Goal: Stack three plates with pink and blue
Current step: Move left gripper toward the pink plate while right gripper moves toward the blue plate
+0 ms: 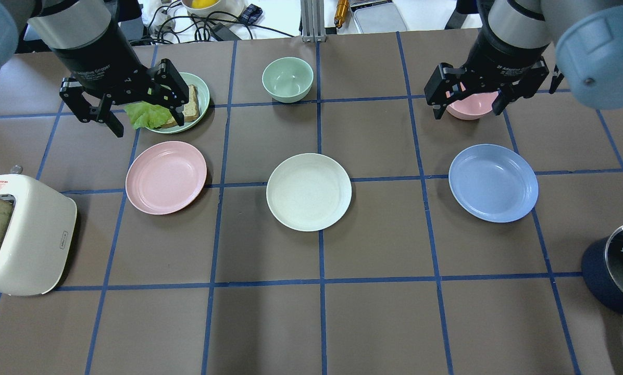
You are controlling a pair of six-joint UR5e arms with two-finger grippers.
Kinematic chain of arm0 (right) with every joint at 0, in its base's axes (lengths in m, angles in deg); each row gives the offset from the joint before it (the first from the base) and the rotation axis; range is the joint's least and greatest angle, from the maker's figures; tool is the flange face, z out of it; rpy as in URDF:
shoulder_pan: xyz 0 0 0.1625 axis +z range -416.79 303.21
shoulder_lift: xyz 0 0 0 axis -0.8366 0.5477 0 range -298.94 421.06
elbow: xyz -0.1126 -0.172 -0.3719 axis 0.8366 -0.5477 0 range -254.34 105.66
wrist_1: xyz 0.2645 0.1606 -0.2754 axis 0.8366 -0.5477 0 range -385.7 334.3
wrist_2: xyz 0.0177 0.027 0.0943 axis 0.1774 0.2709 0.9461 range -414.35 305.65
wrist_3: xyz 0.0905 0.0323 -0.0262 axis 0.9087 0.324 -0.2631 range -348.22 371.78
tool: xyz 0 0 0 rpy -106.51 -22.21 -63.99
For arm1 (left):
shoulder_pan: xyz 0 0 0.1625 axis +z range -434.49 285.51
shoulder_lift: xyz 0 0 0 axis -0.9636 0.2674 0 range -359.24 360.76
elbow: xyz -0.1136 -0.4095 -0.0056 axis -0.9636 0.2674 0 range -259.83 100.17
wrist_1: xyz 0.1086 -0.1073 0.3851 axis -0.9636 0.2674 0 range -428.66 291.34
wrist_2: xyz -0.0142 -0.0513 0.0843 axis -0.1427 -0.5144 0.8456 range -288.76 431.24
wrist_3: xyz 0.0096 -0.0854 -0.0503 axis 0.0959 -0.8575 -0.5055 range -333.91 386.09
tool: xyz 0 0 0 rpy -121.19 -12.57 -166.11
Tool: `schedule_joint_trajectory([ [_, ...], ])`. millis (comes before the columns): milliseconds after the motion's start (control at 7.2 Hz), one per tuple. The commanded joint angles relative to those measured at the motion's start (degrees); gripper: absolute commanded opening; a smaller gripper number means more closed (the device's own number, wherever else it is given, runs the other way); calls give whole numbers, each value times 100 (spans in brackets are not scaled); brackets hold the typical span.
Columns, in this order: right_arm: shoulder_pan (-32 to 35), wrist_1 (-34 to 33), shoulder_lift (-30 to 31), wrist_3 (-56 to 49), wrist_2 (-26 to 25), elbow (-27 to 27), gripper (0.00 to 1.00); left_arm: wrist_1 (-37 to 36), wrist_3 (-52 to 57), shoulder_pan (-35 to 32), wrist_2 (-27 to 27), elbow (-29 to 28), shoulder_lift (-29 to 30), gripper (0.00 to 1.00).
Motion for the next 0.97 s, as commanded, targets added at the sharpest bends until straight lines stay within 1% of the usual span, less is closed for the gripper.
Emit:
schedule_joint_trajectory([
  [0, 0, 4, 0, 0, 8, -6, 100, 6, 0, 28, -5, 0, -13, 100],
  [556, -122, 74, -44, -44, -1, 20, 100, 6, 0, 28, -5, 0, -4, 100],
  [694, -271, 83, -61, -61, -18, 21, 100, 6, 0, 28, -5, 0, -4, 100],
  [833, -647, 66, -70, -236, -62, 73, 100, 6, 0, 28, -5, 0, 13, 100],
])
